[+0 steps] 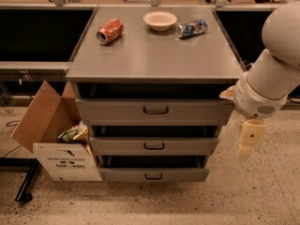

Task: Open bottom drawer

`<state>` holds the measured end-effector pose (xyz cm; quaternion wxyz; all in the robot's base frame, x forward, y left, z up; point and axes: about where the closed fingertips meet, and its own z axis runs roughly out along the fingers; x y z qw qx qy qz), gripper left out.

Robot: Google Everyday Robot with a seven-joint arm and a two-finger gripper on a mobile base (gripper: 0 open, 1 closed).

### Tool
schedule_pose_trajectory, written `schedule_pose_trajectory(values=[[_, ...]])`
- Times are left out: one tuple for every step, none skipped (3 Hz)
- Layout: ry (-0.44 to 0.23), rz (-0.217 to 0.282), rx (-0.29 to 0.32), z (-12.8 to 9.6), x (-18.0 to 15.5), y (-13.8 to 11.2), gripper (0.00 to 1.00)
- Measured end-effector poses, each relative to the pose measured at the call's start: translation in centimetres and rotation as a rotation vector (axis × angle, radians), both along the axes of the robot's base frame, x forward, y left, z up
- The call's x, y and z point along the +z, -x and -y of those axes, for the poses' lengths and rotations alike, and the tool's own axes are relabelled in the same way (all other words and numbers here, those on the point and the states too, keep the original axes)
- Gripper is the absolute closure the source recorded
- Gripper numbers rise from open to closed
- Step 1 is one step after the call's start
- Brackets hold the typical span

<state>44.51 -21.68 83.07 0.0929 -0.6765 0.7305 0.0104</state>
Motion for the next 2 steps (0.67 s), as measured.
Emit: schedule_pose_trajectory(values=[[0.000,-0.001,0.000,0.0,0.0,0.0,0.00],[0.018,-0.030,0.014,0.0,-3.1,0.3,0.00]])
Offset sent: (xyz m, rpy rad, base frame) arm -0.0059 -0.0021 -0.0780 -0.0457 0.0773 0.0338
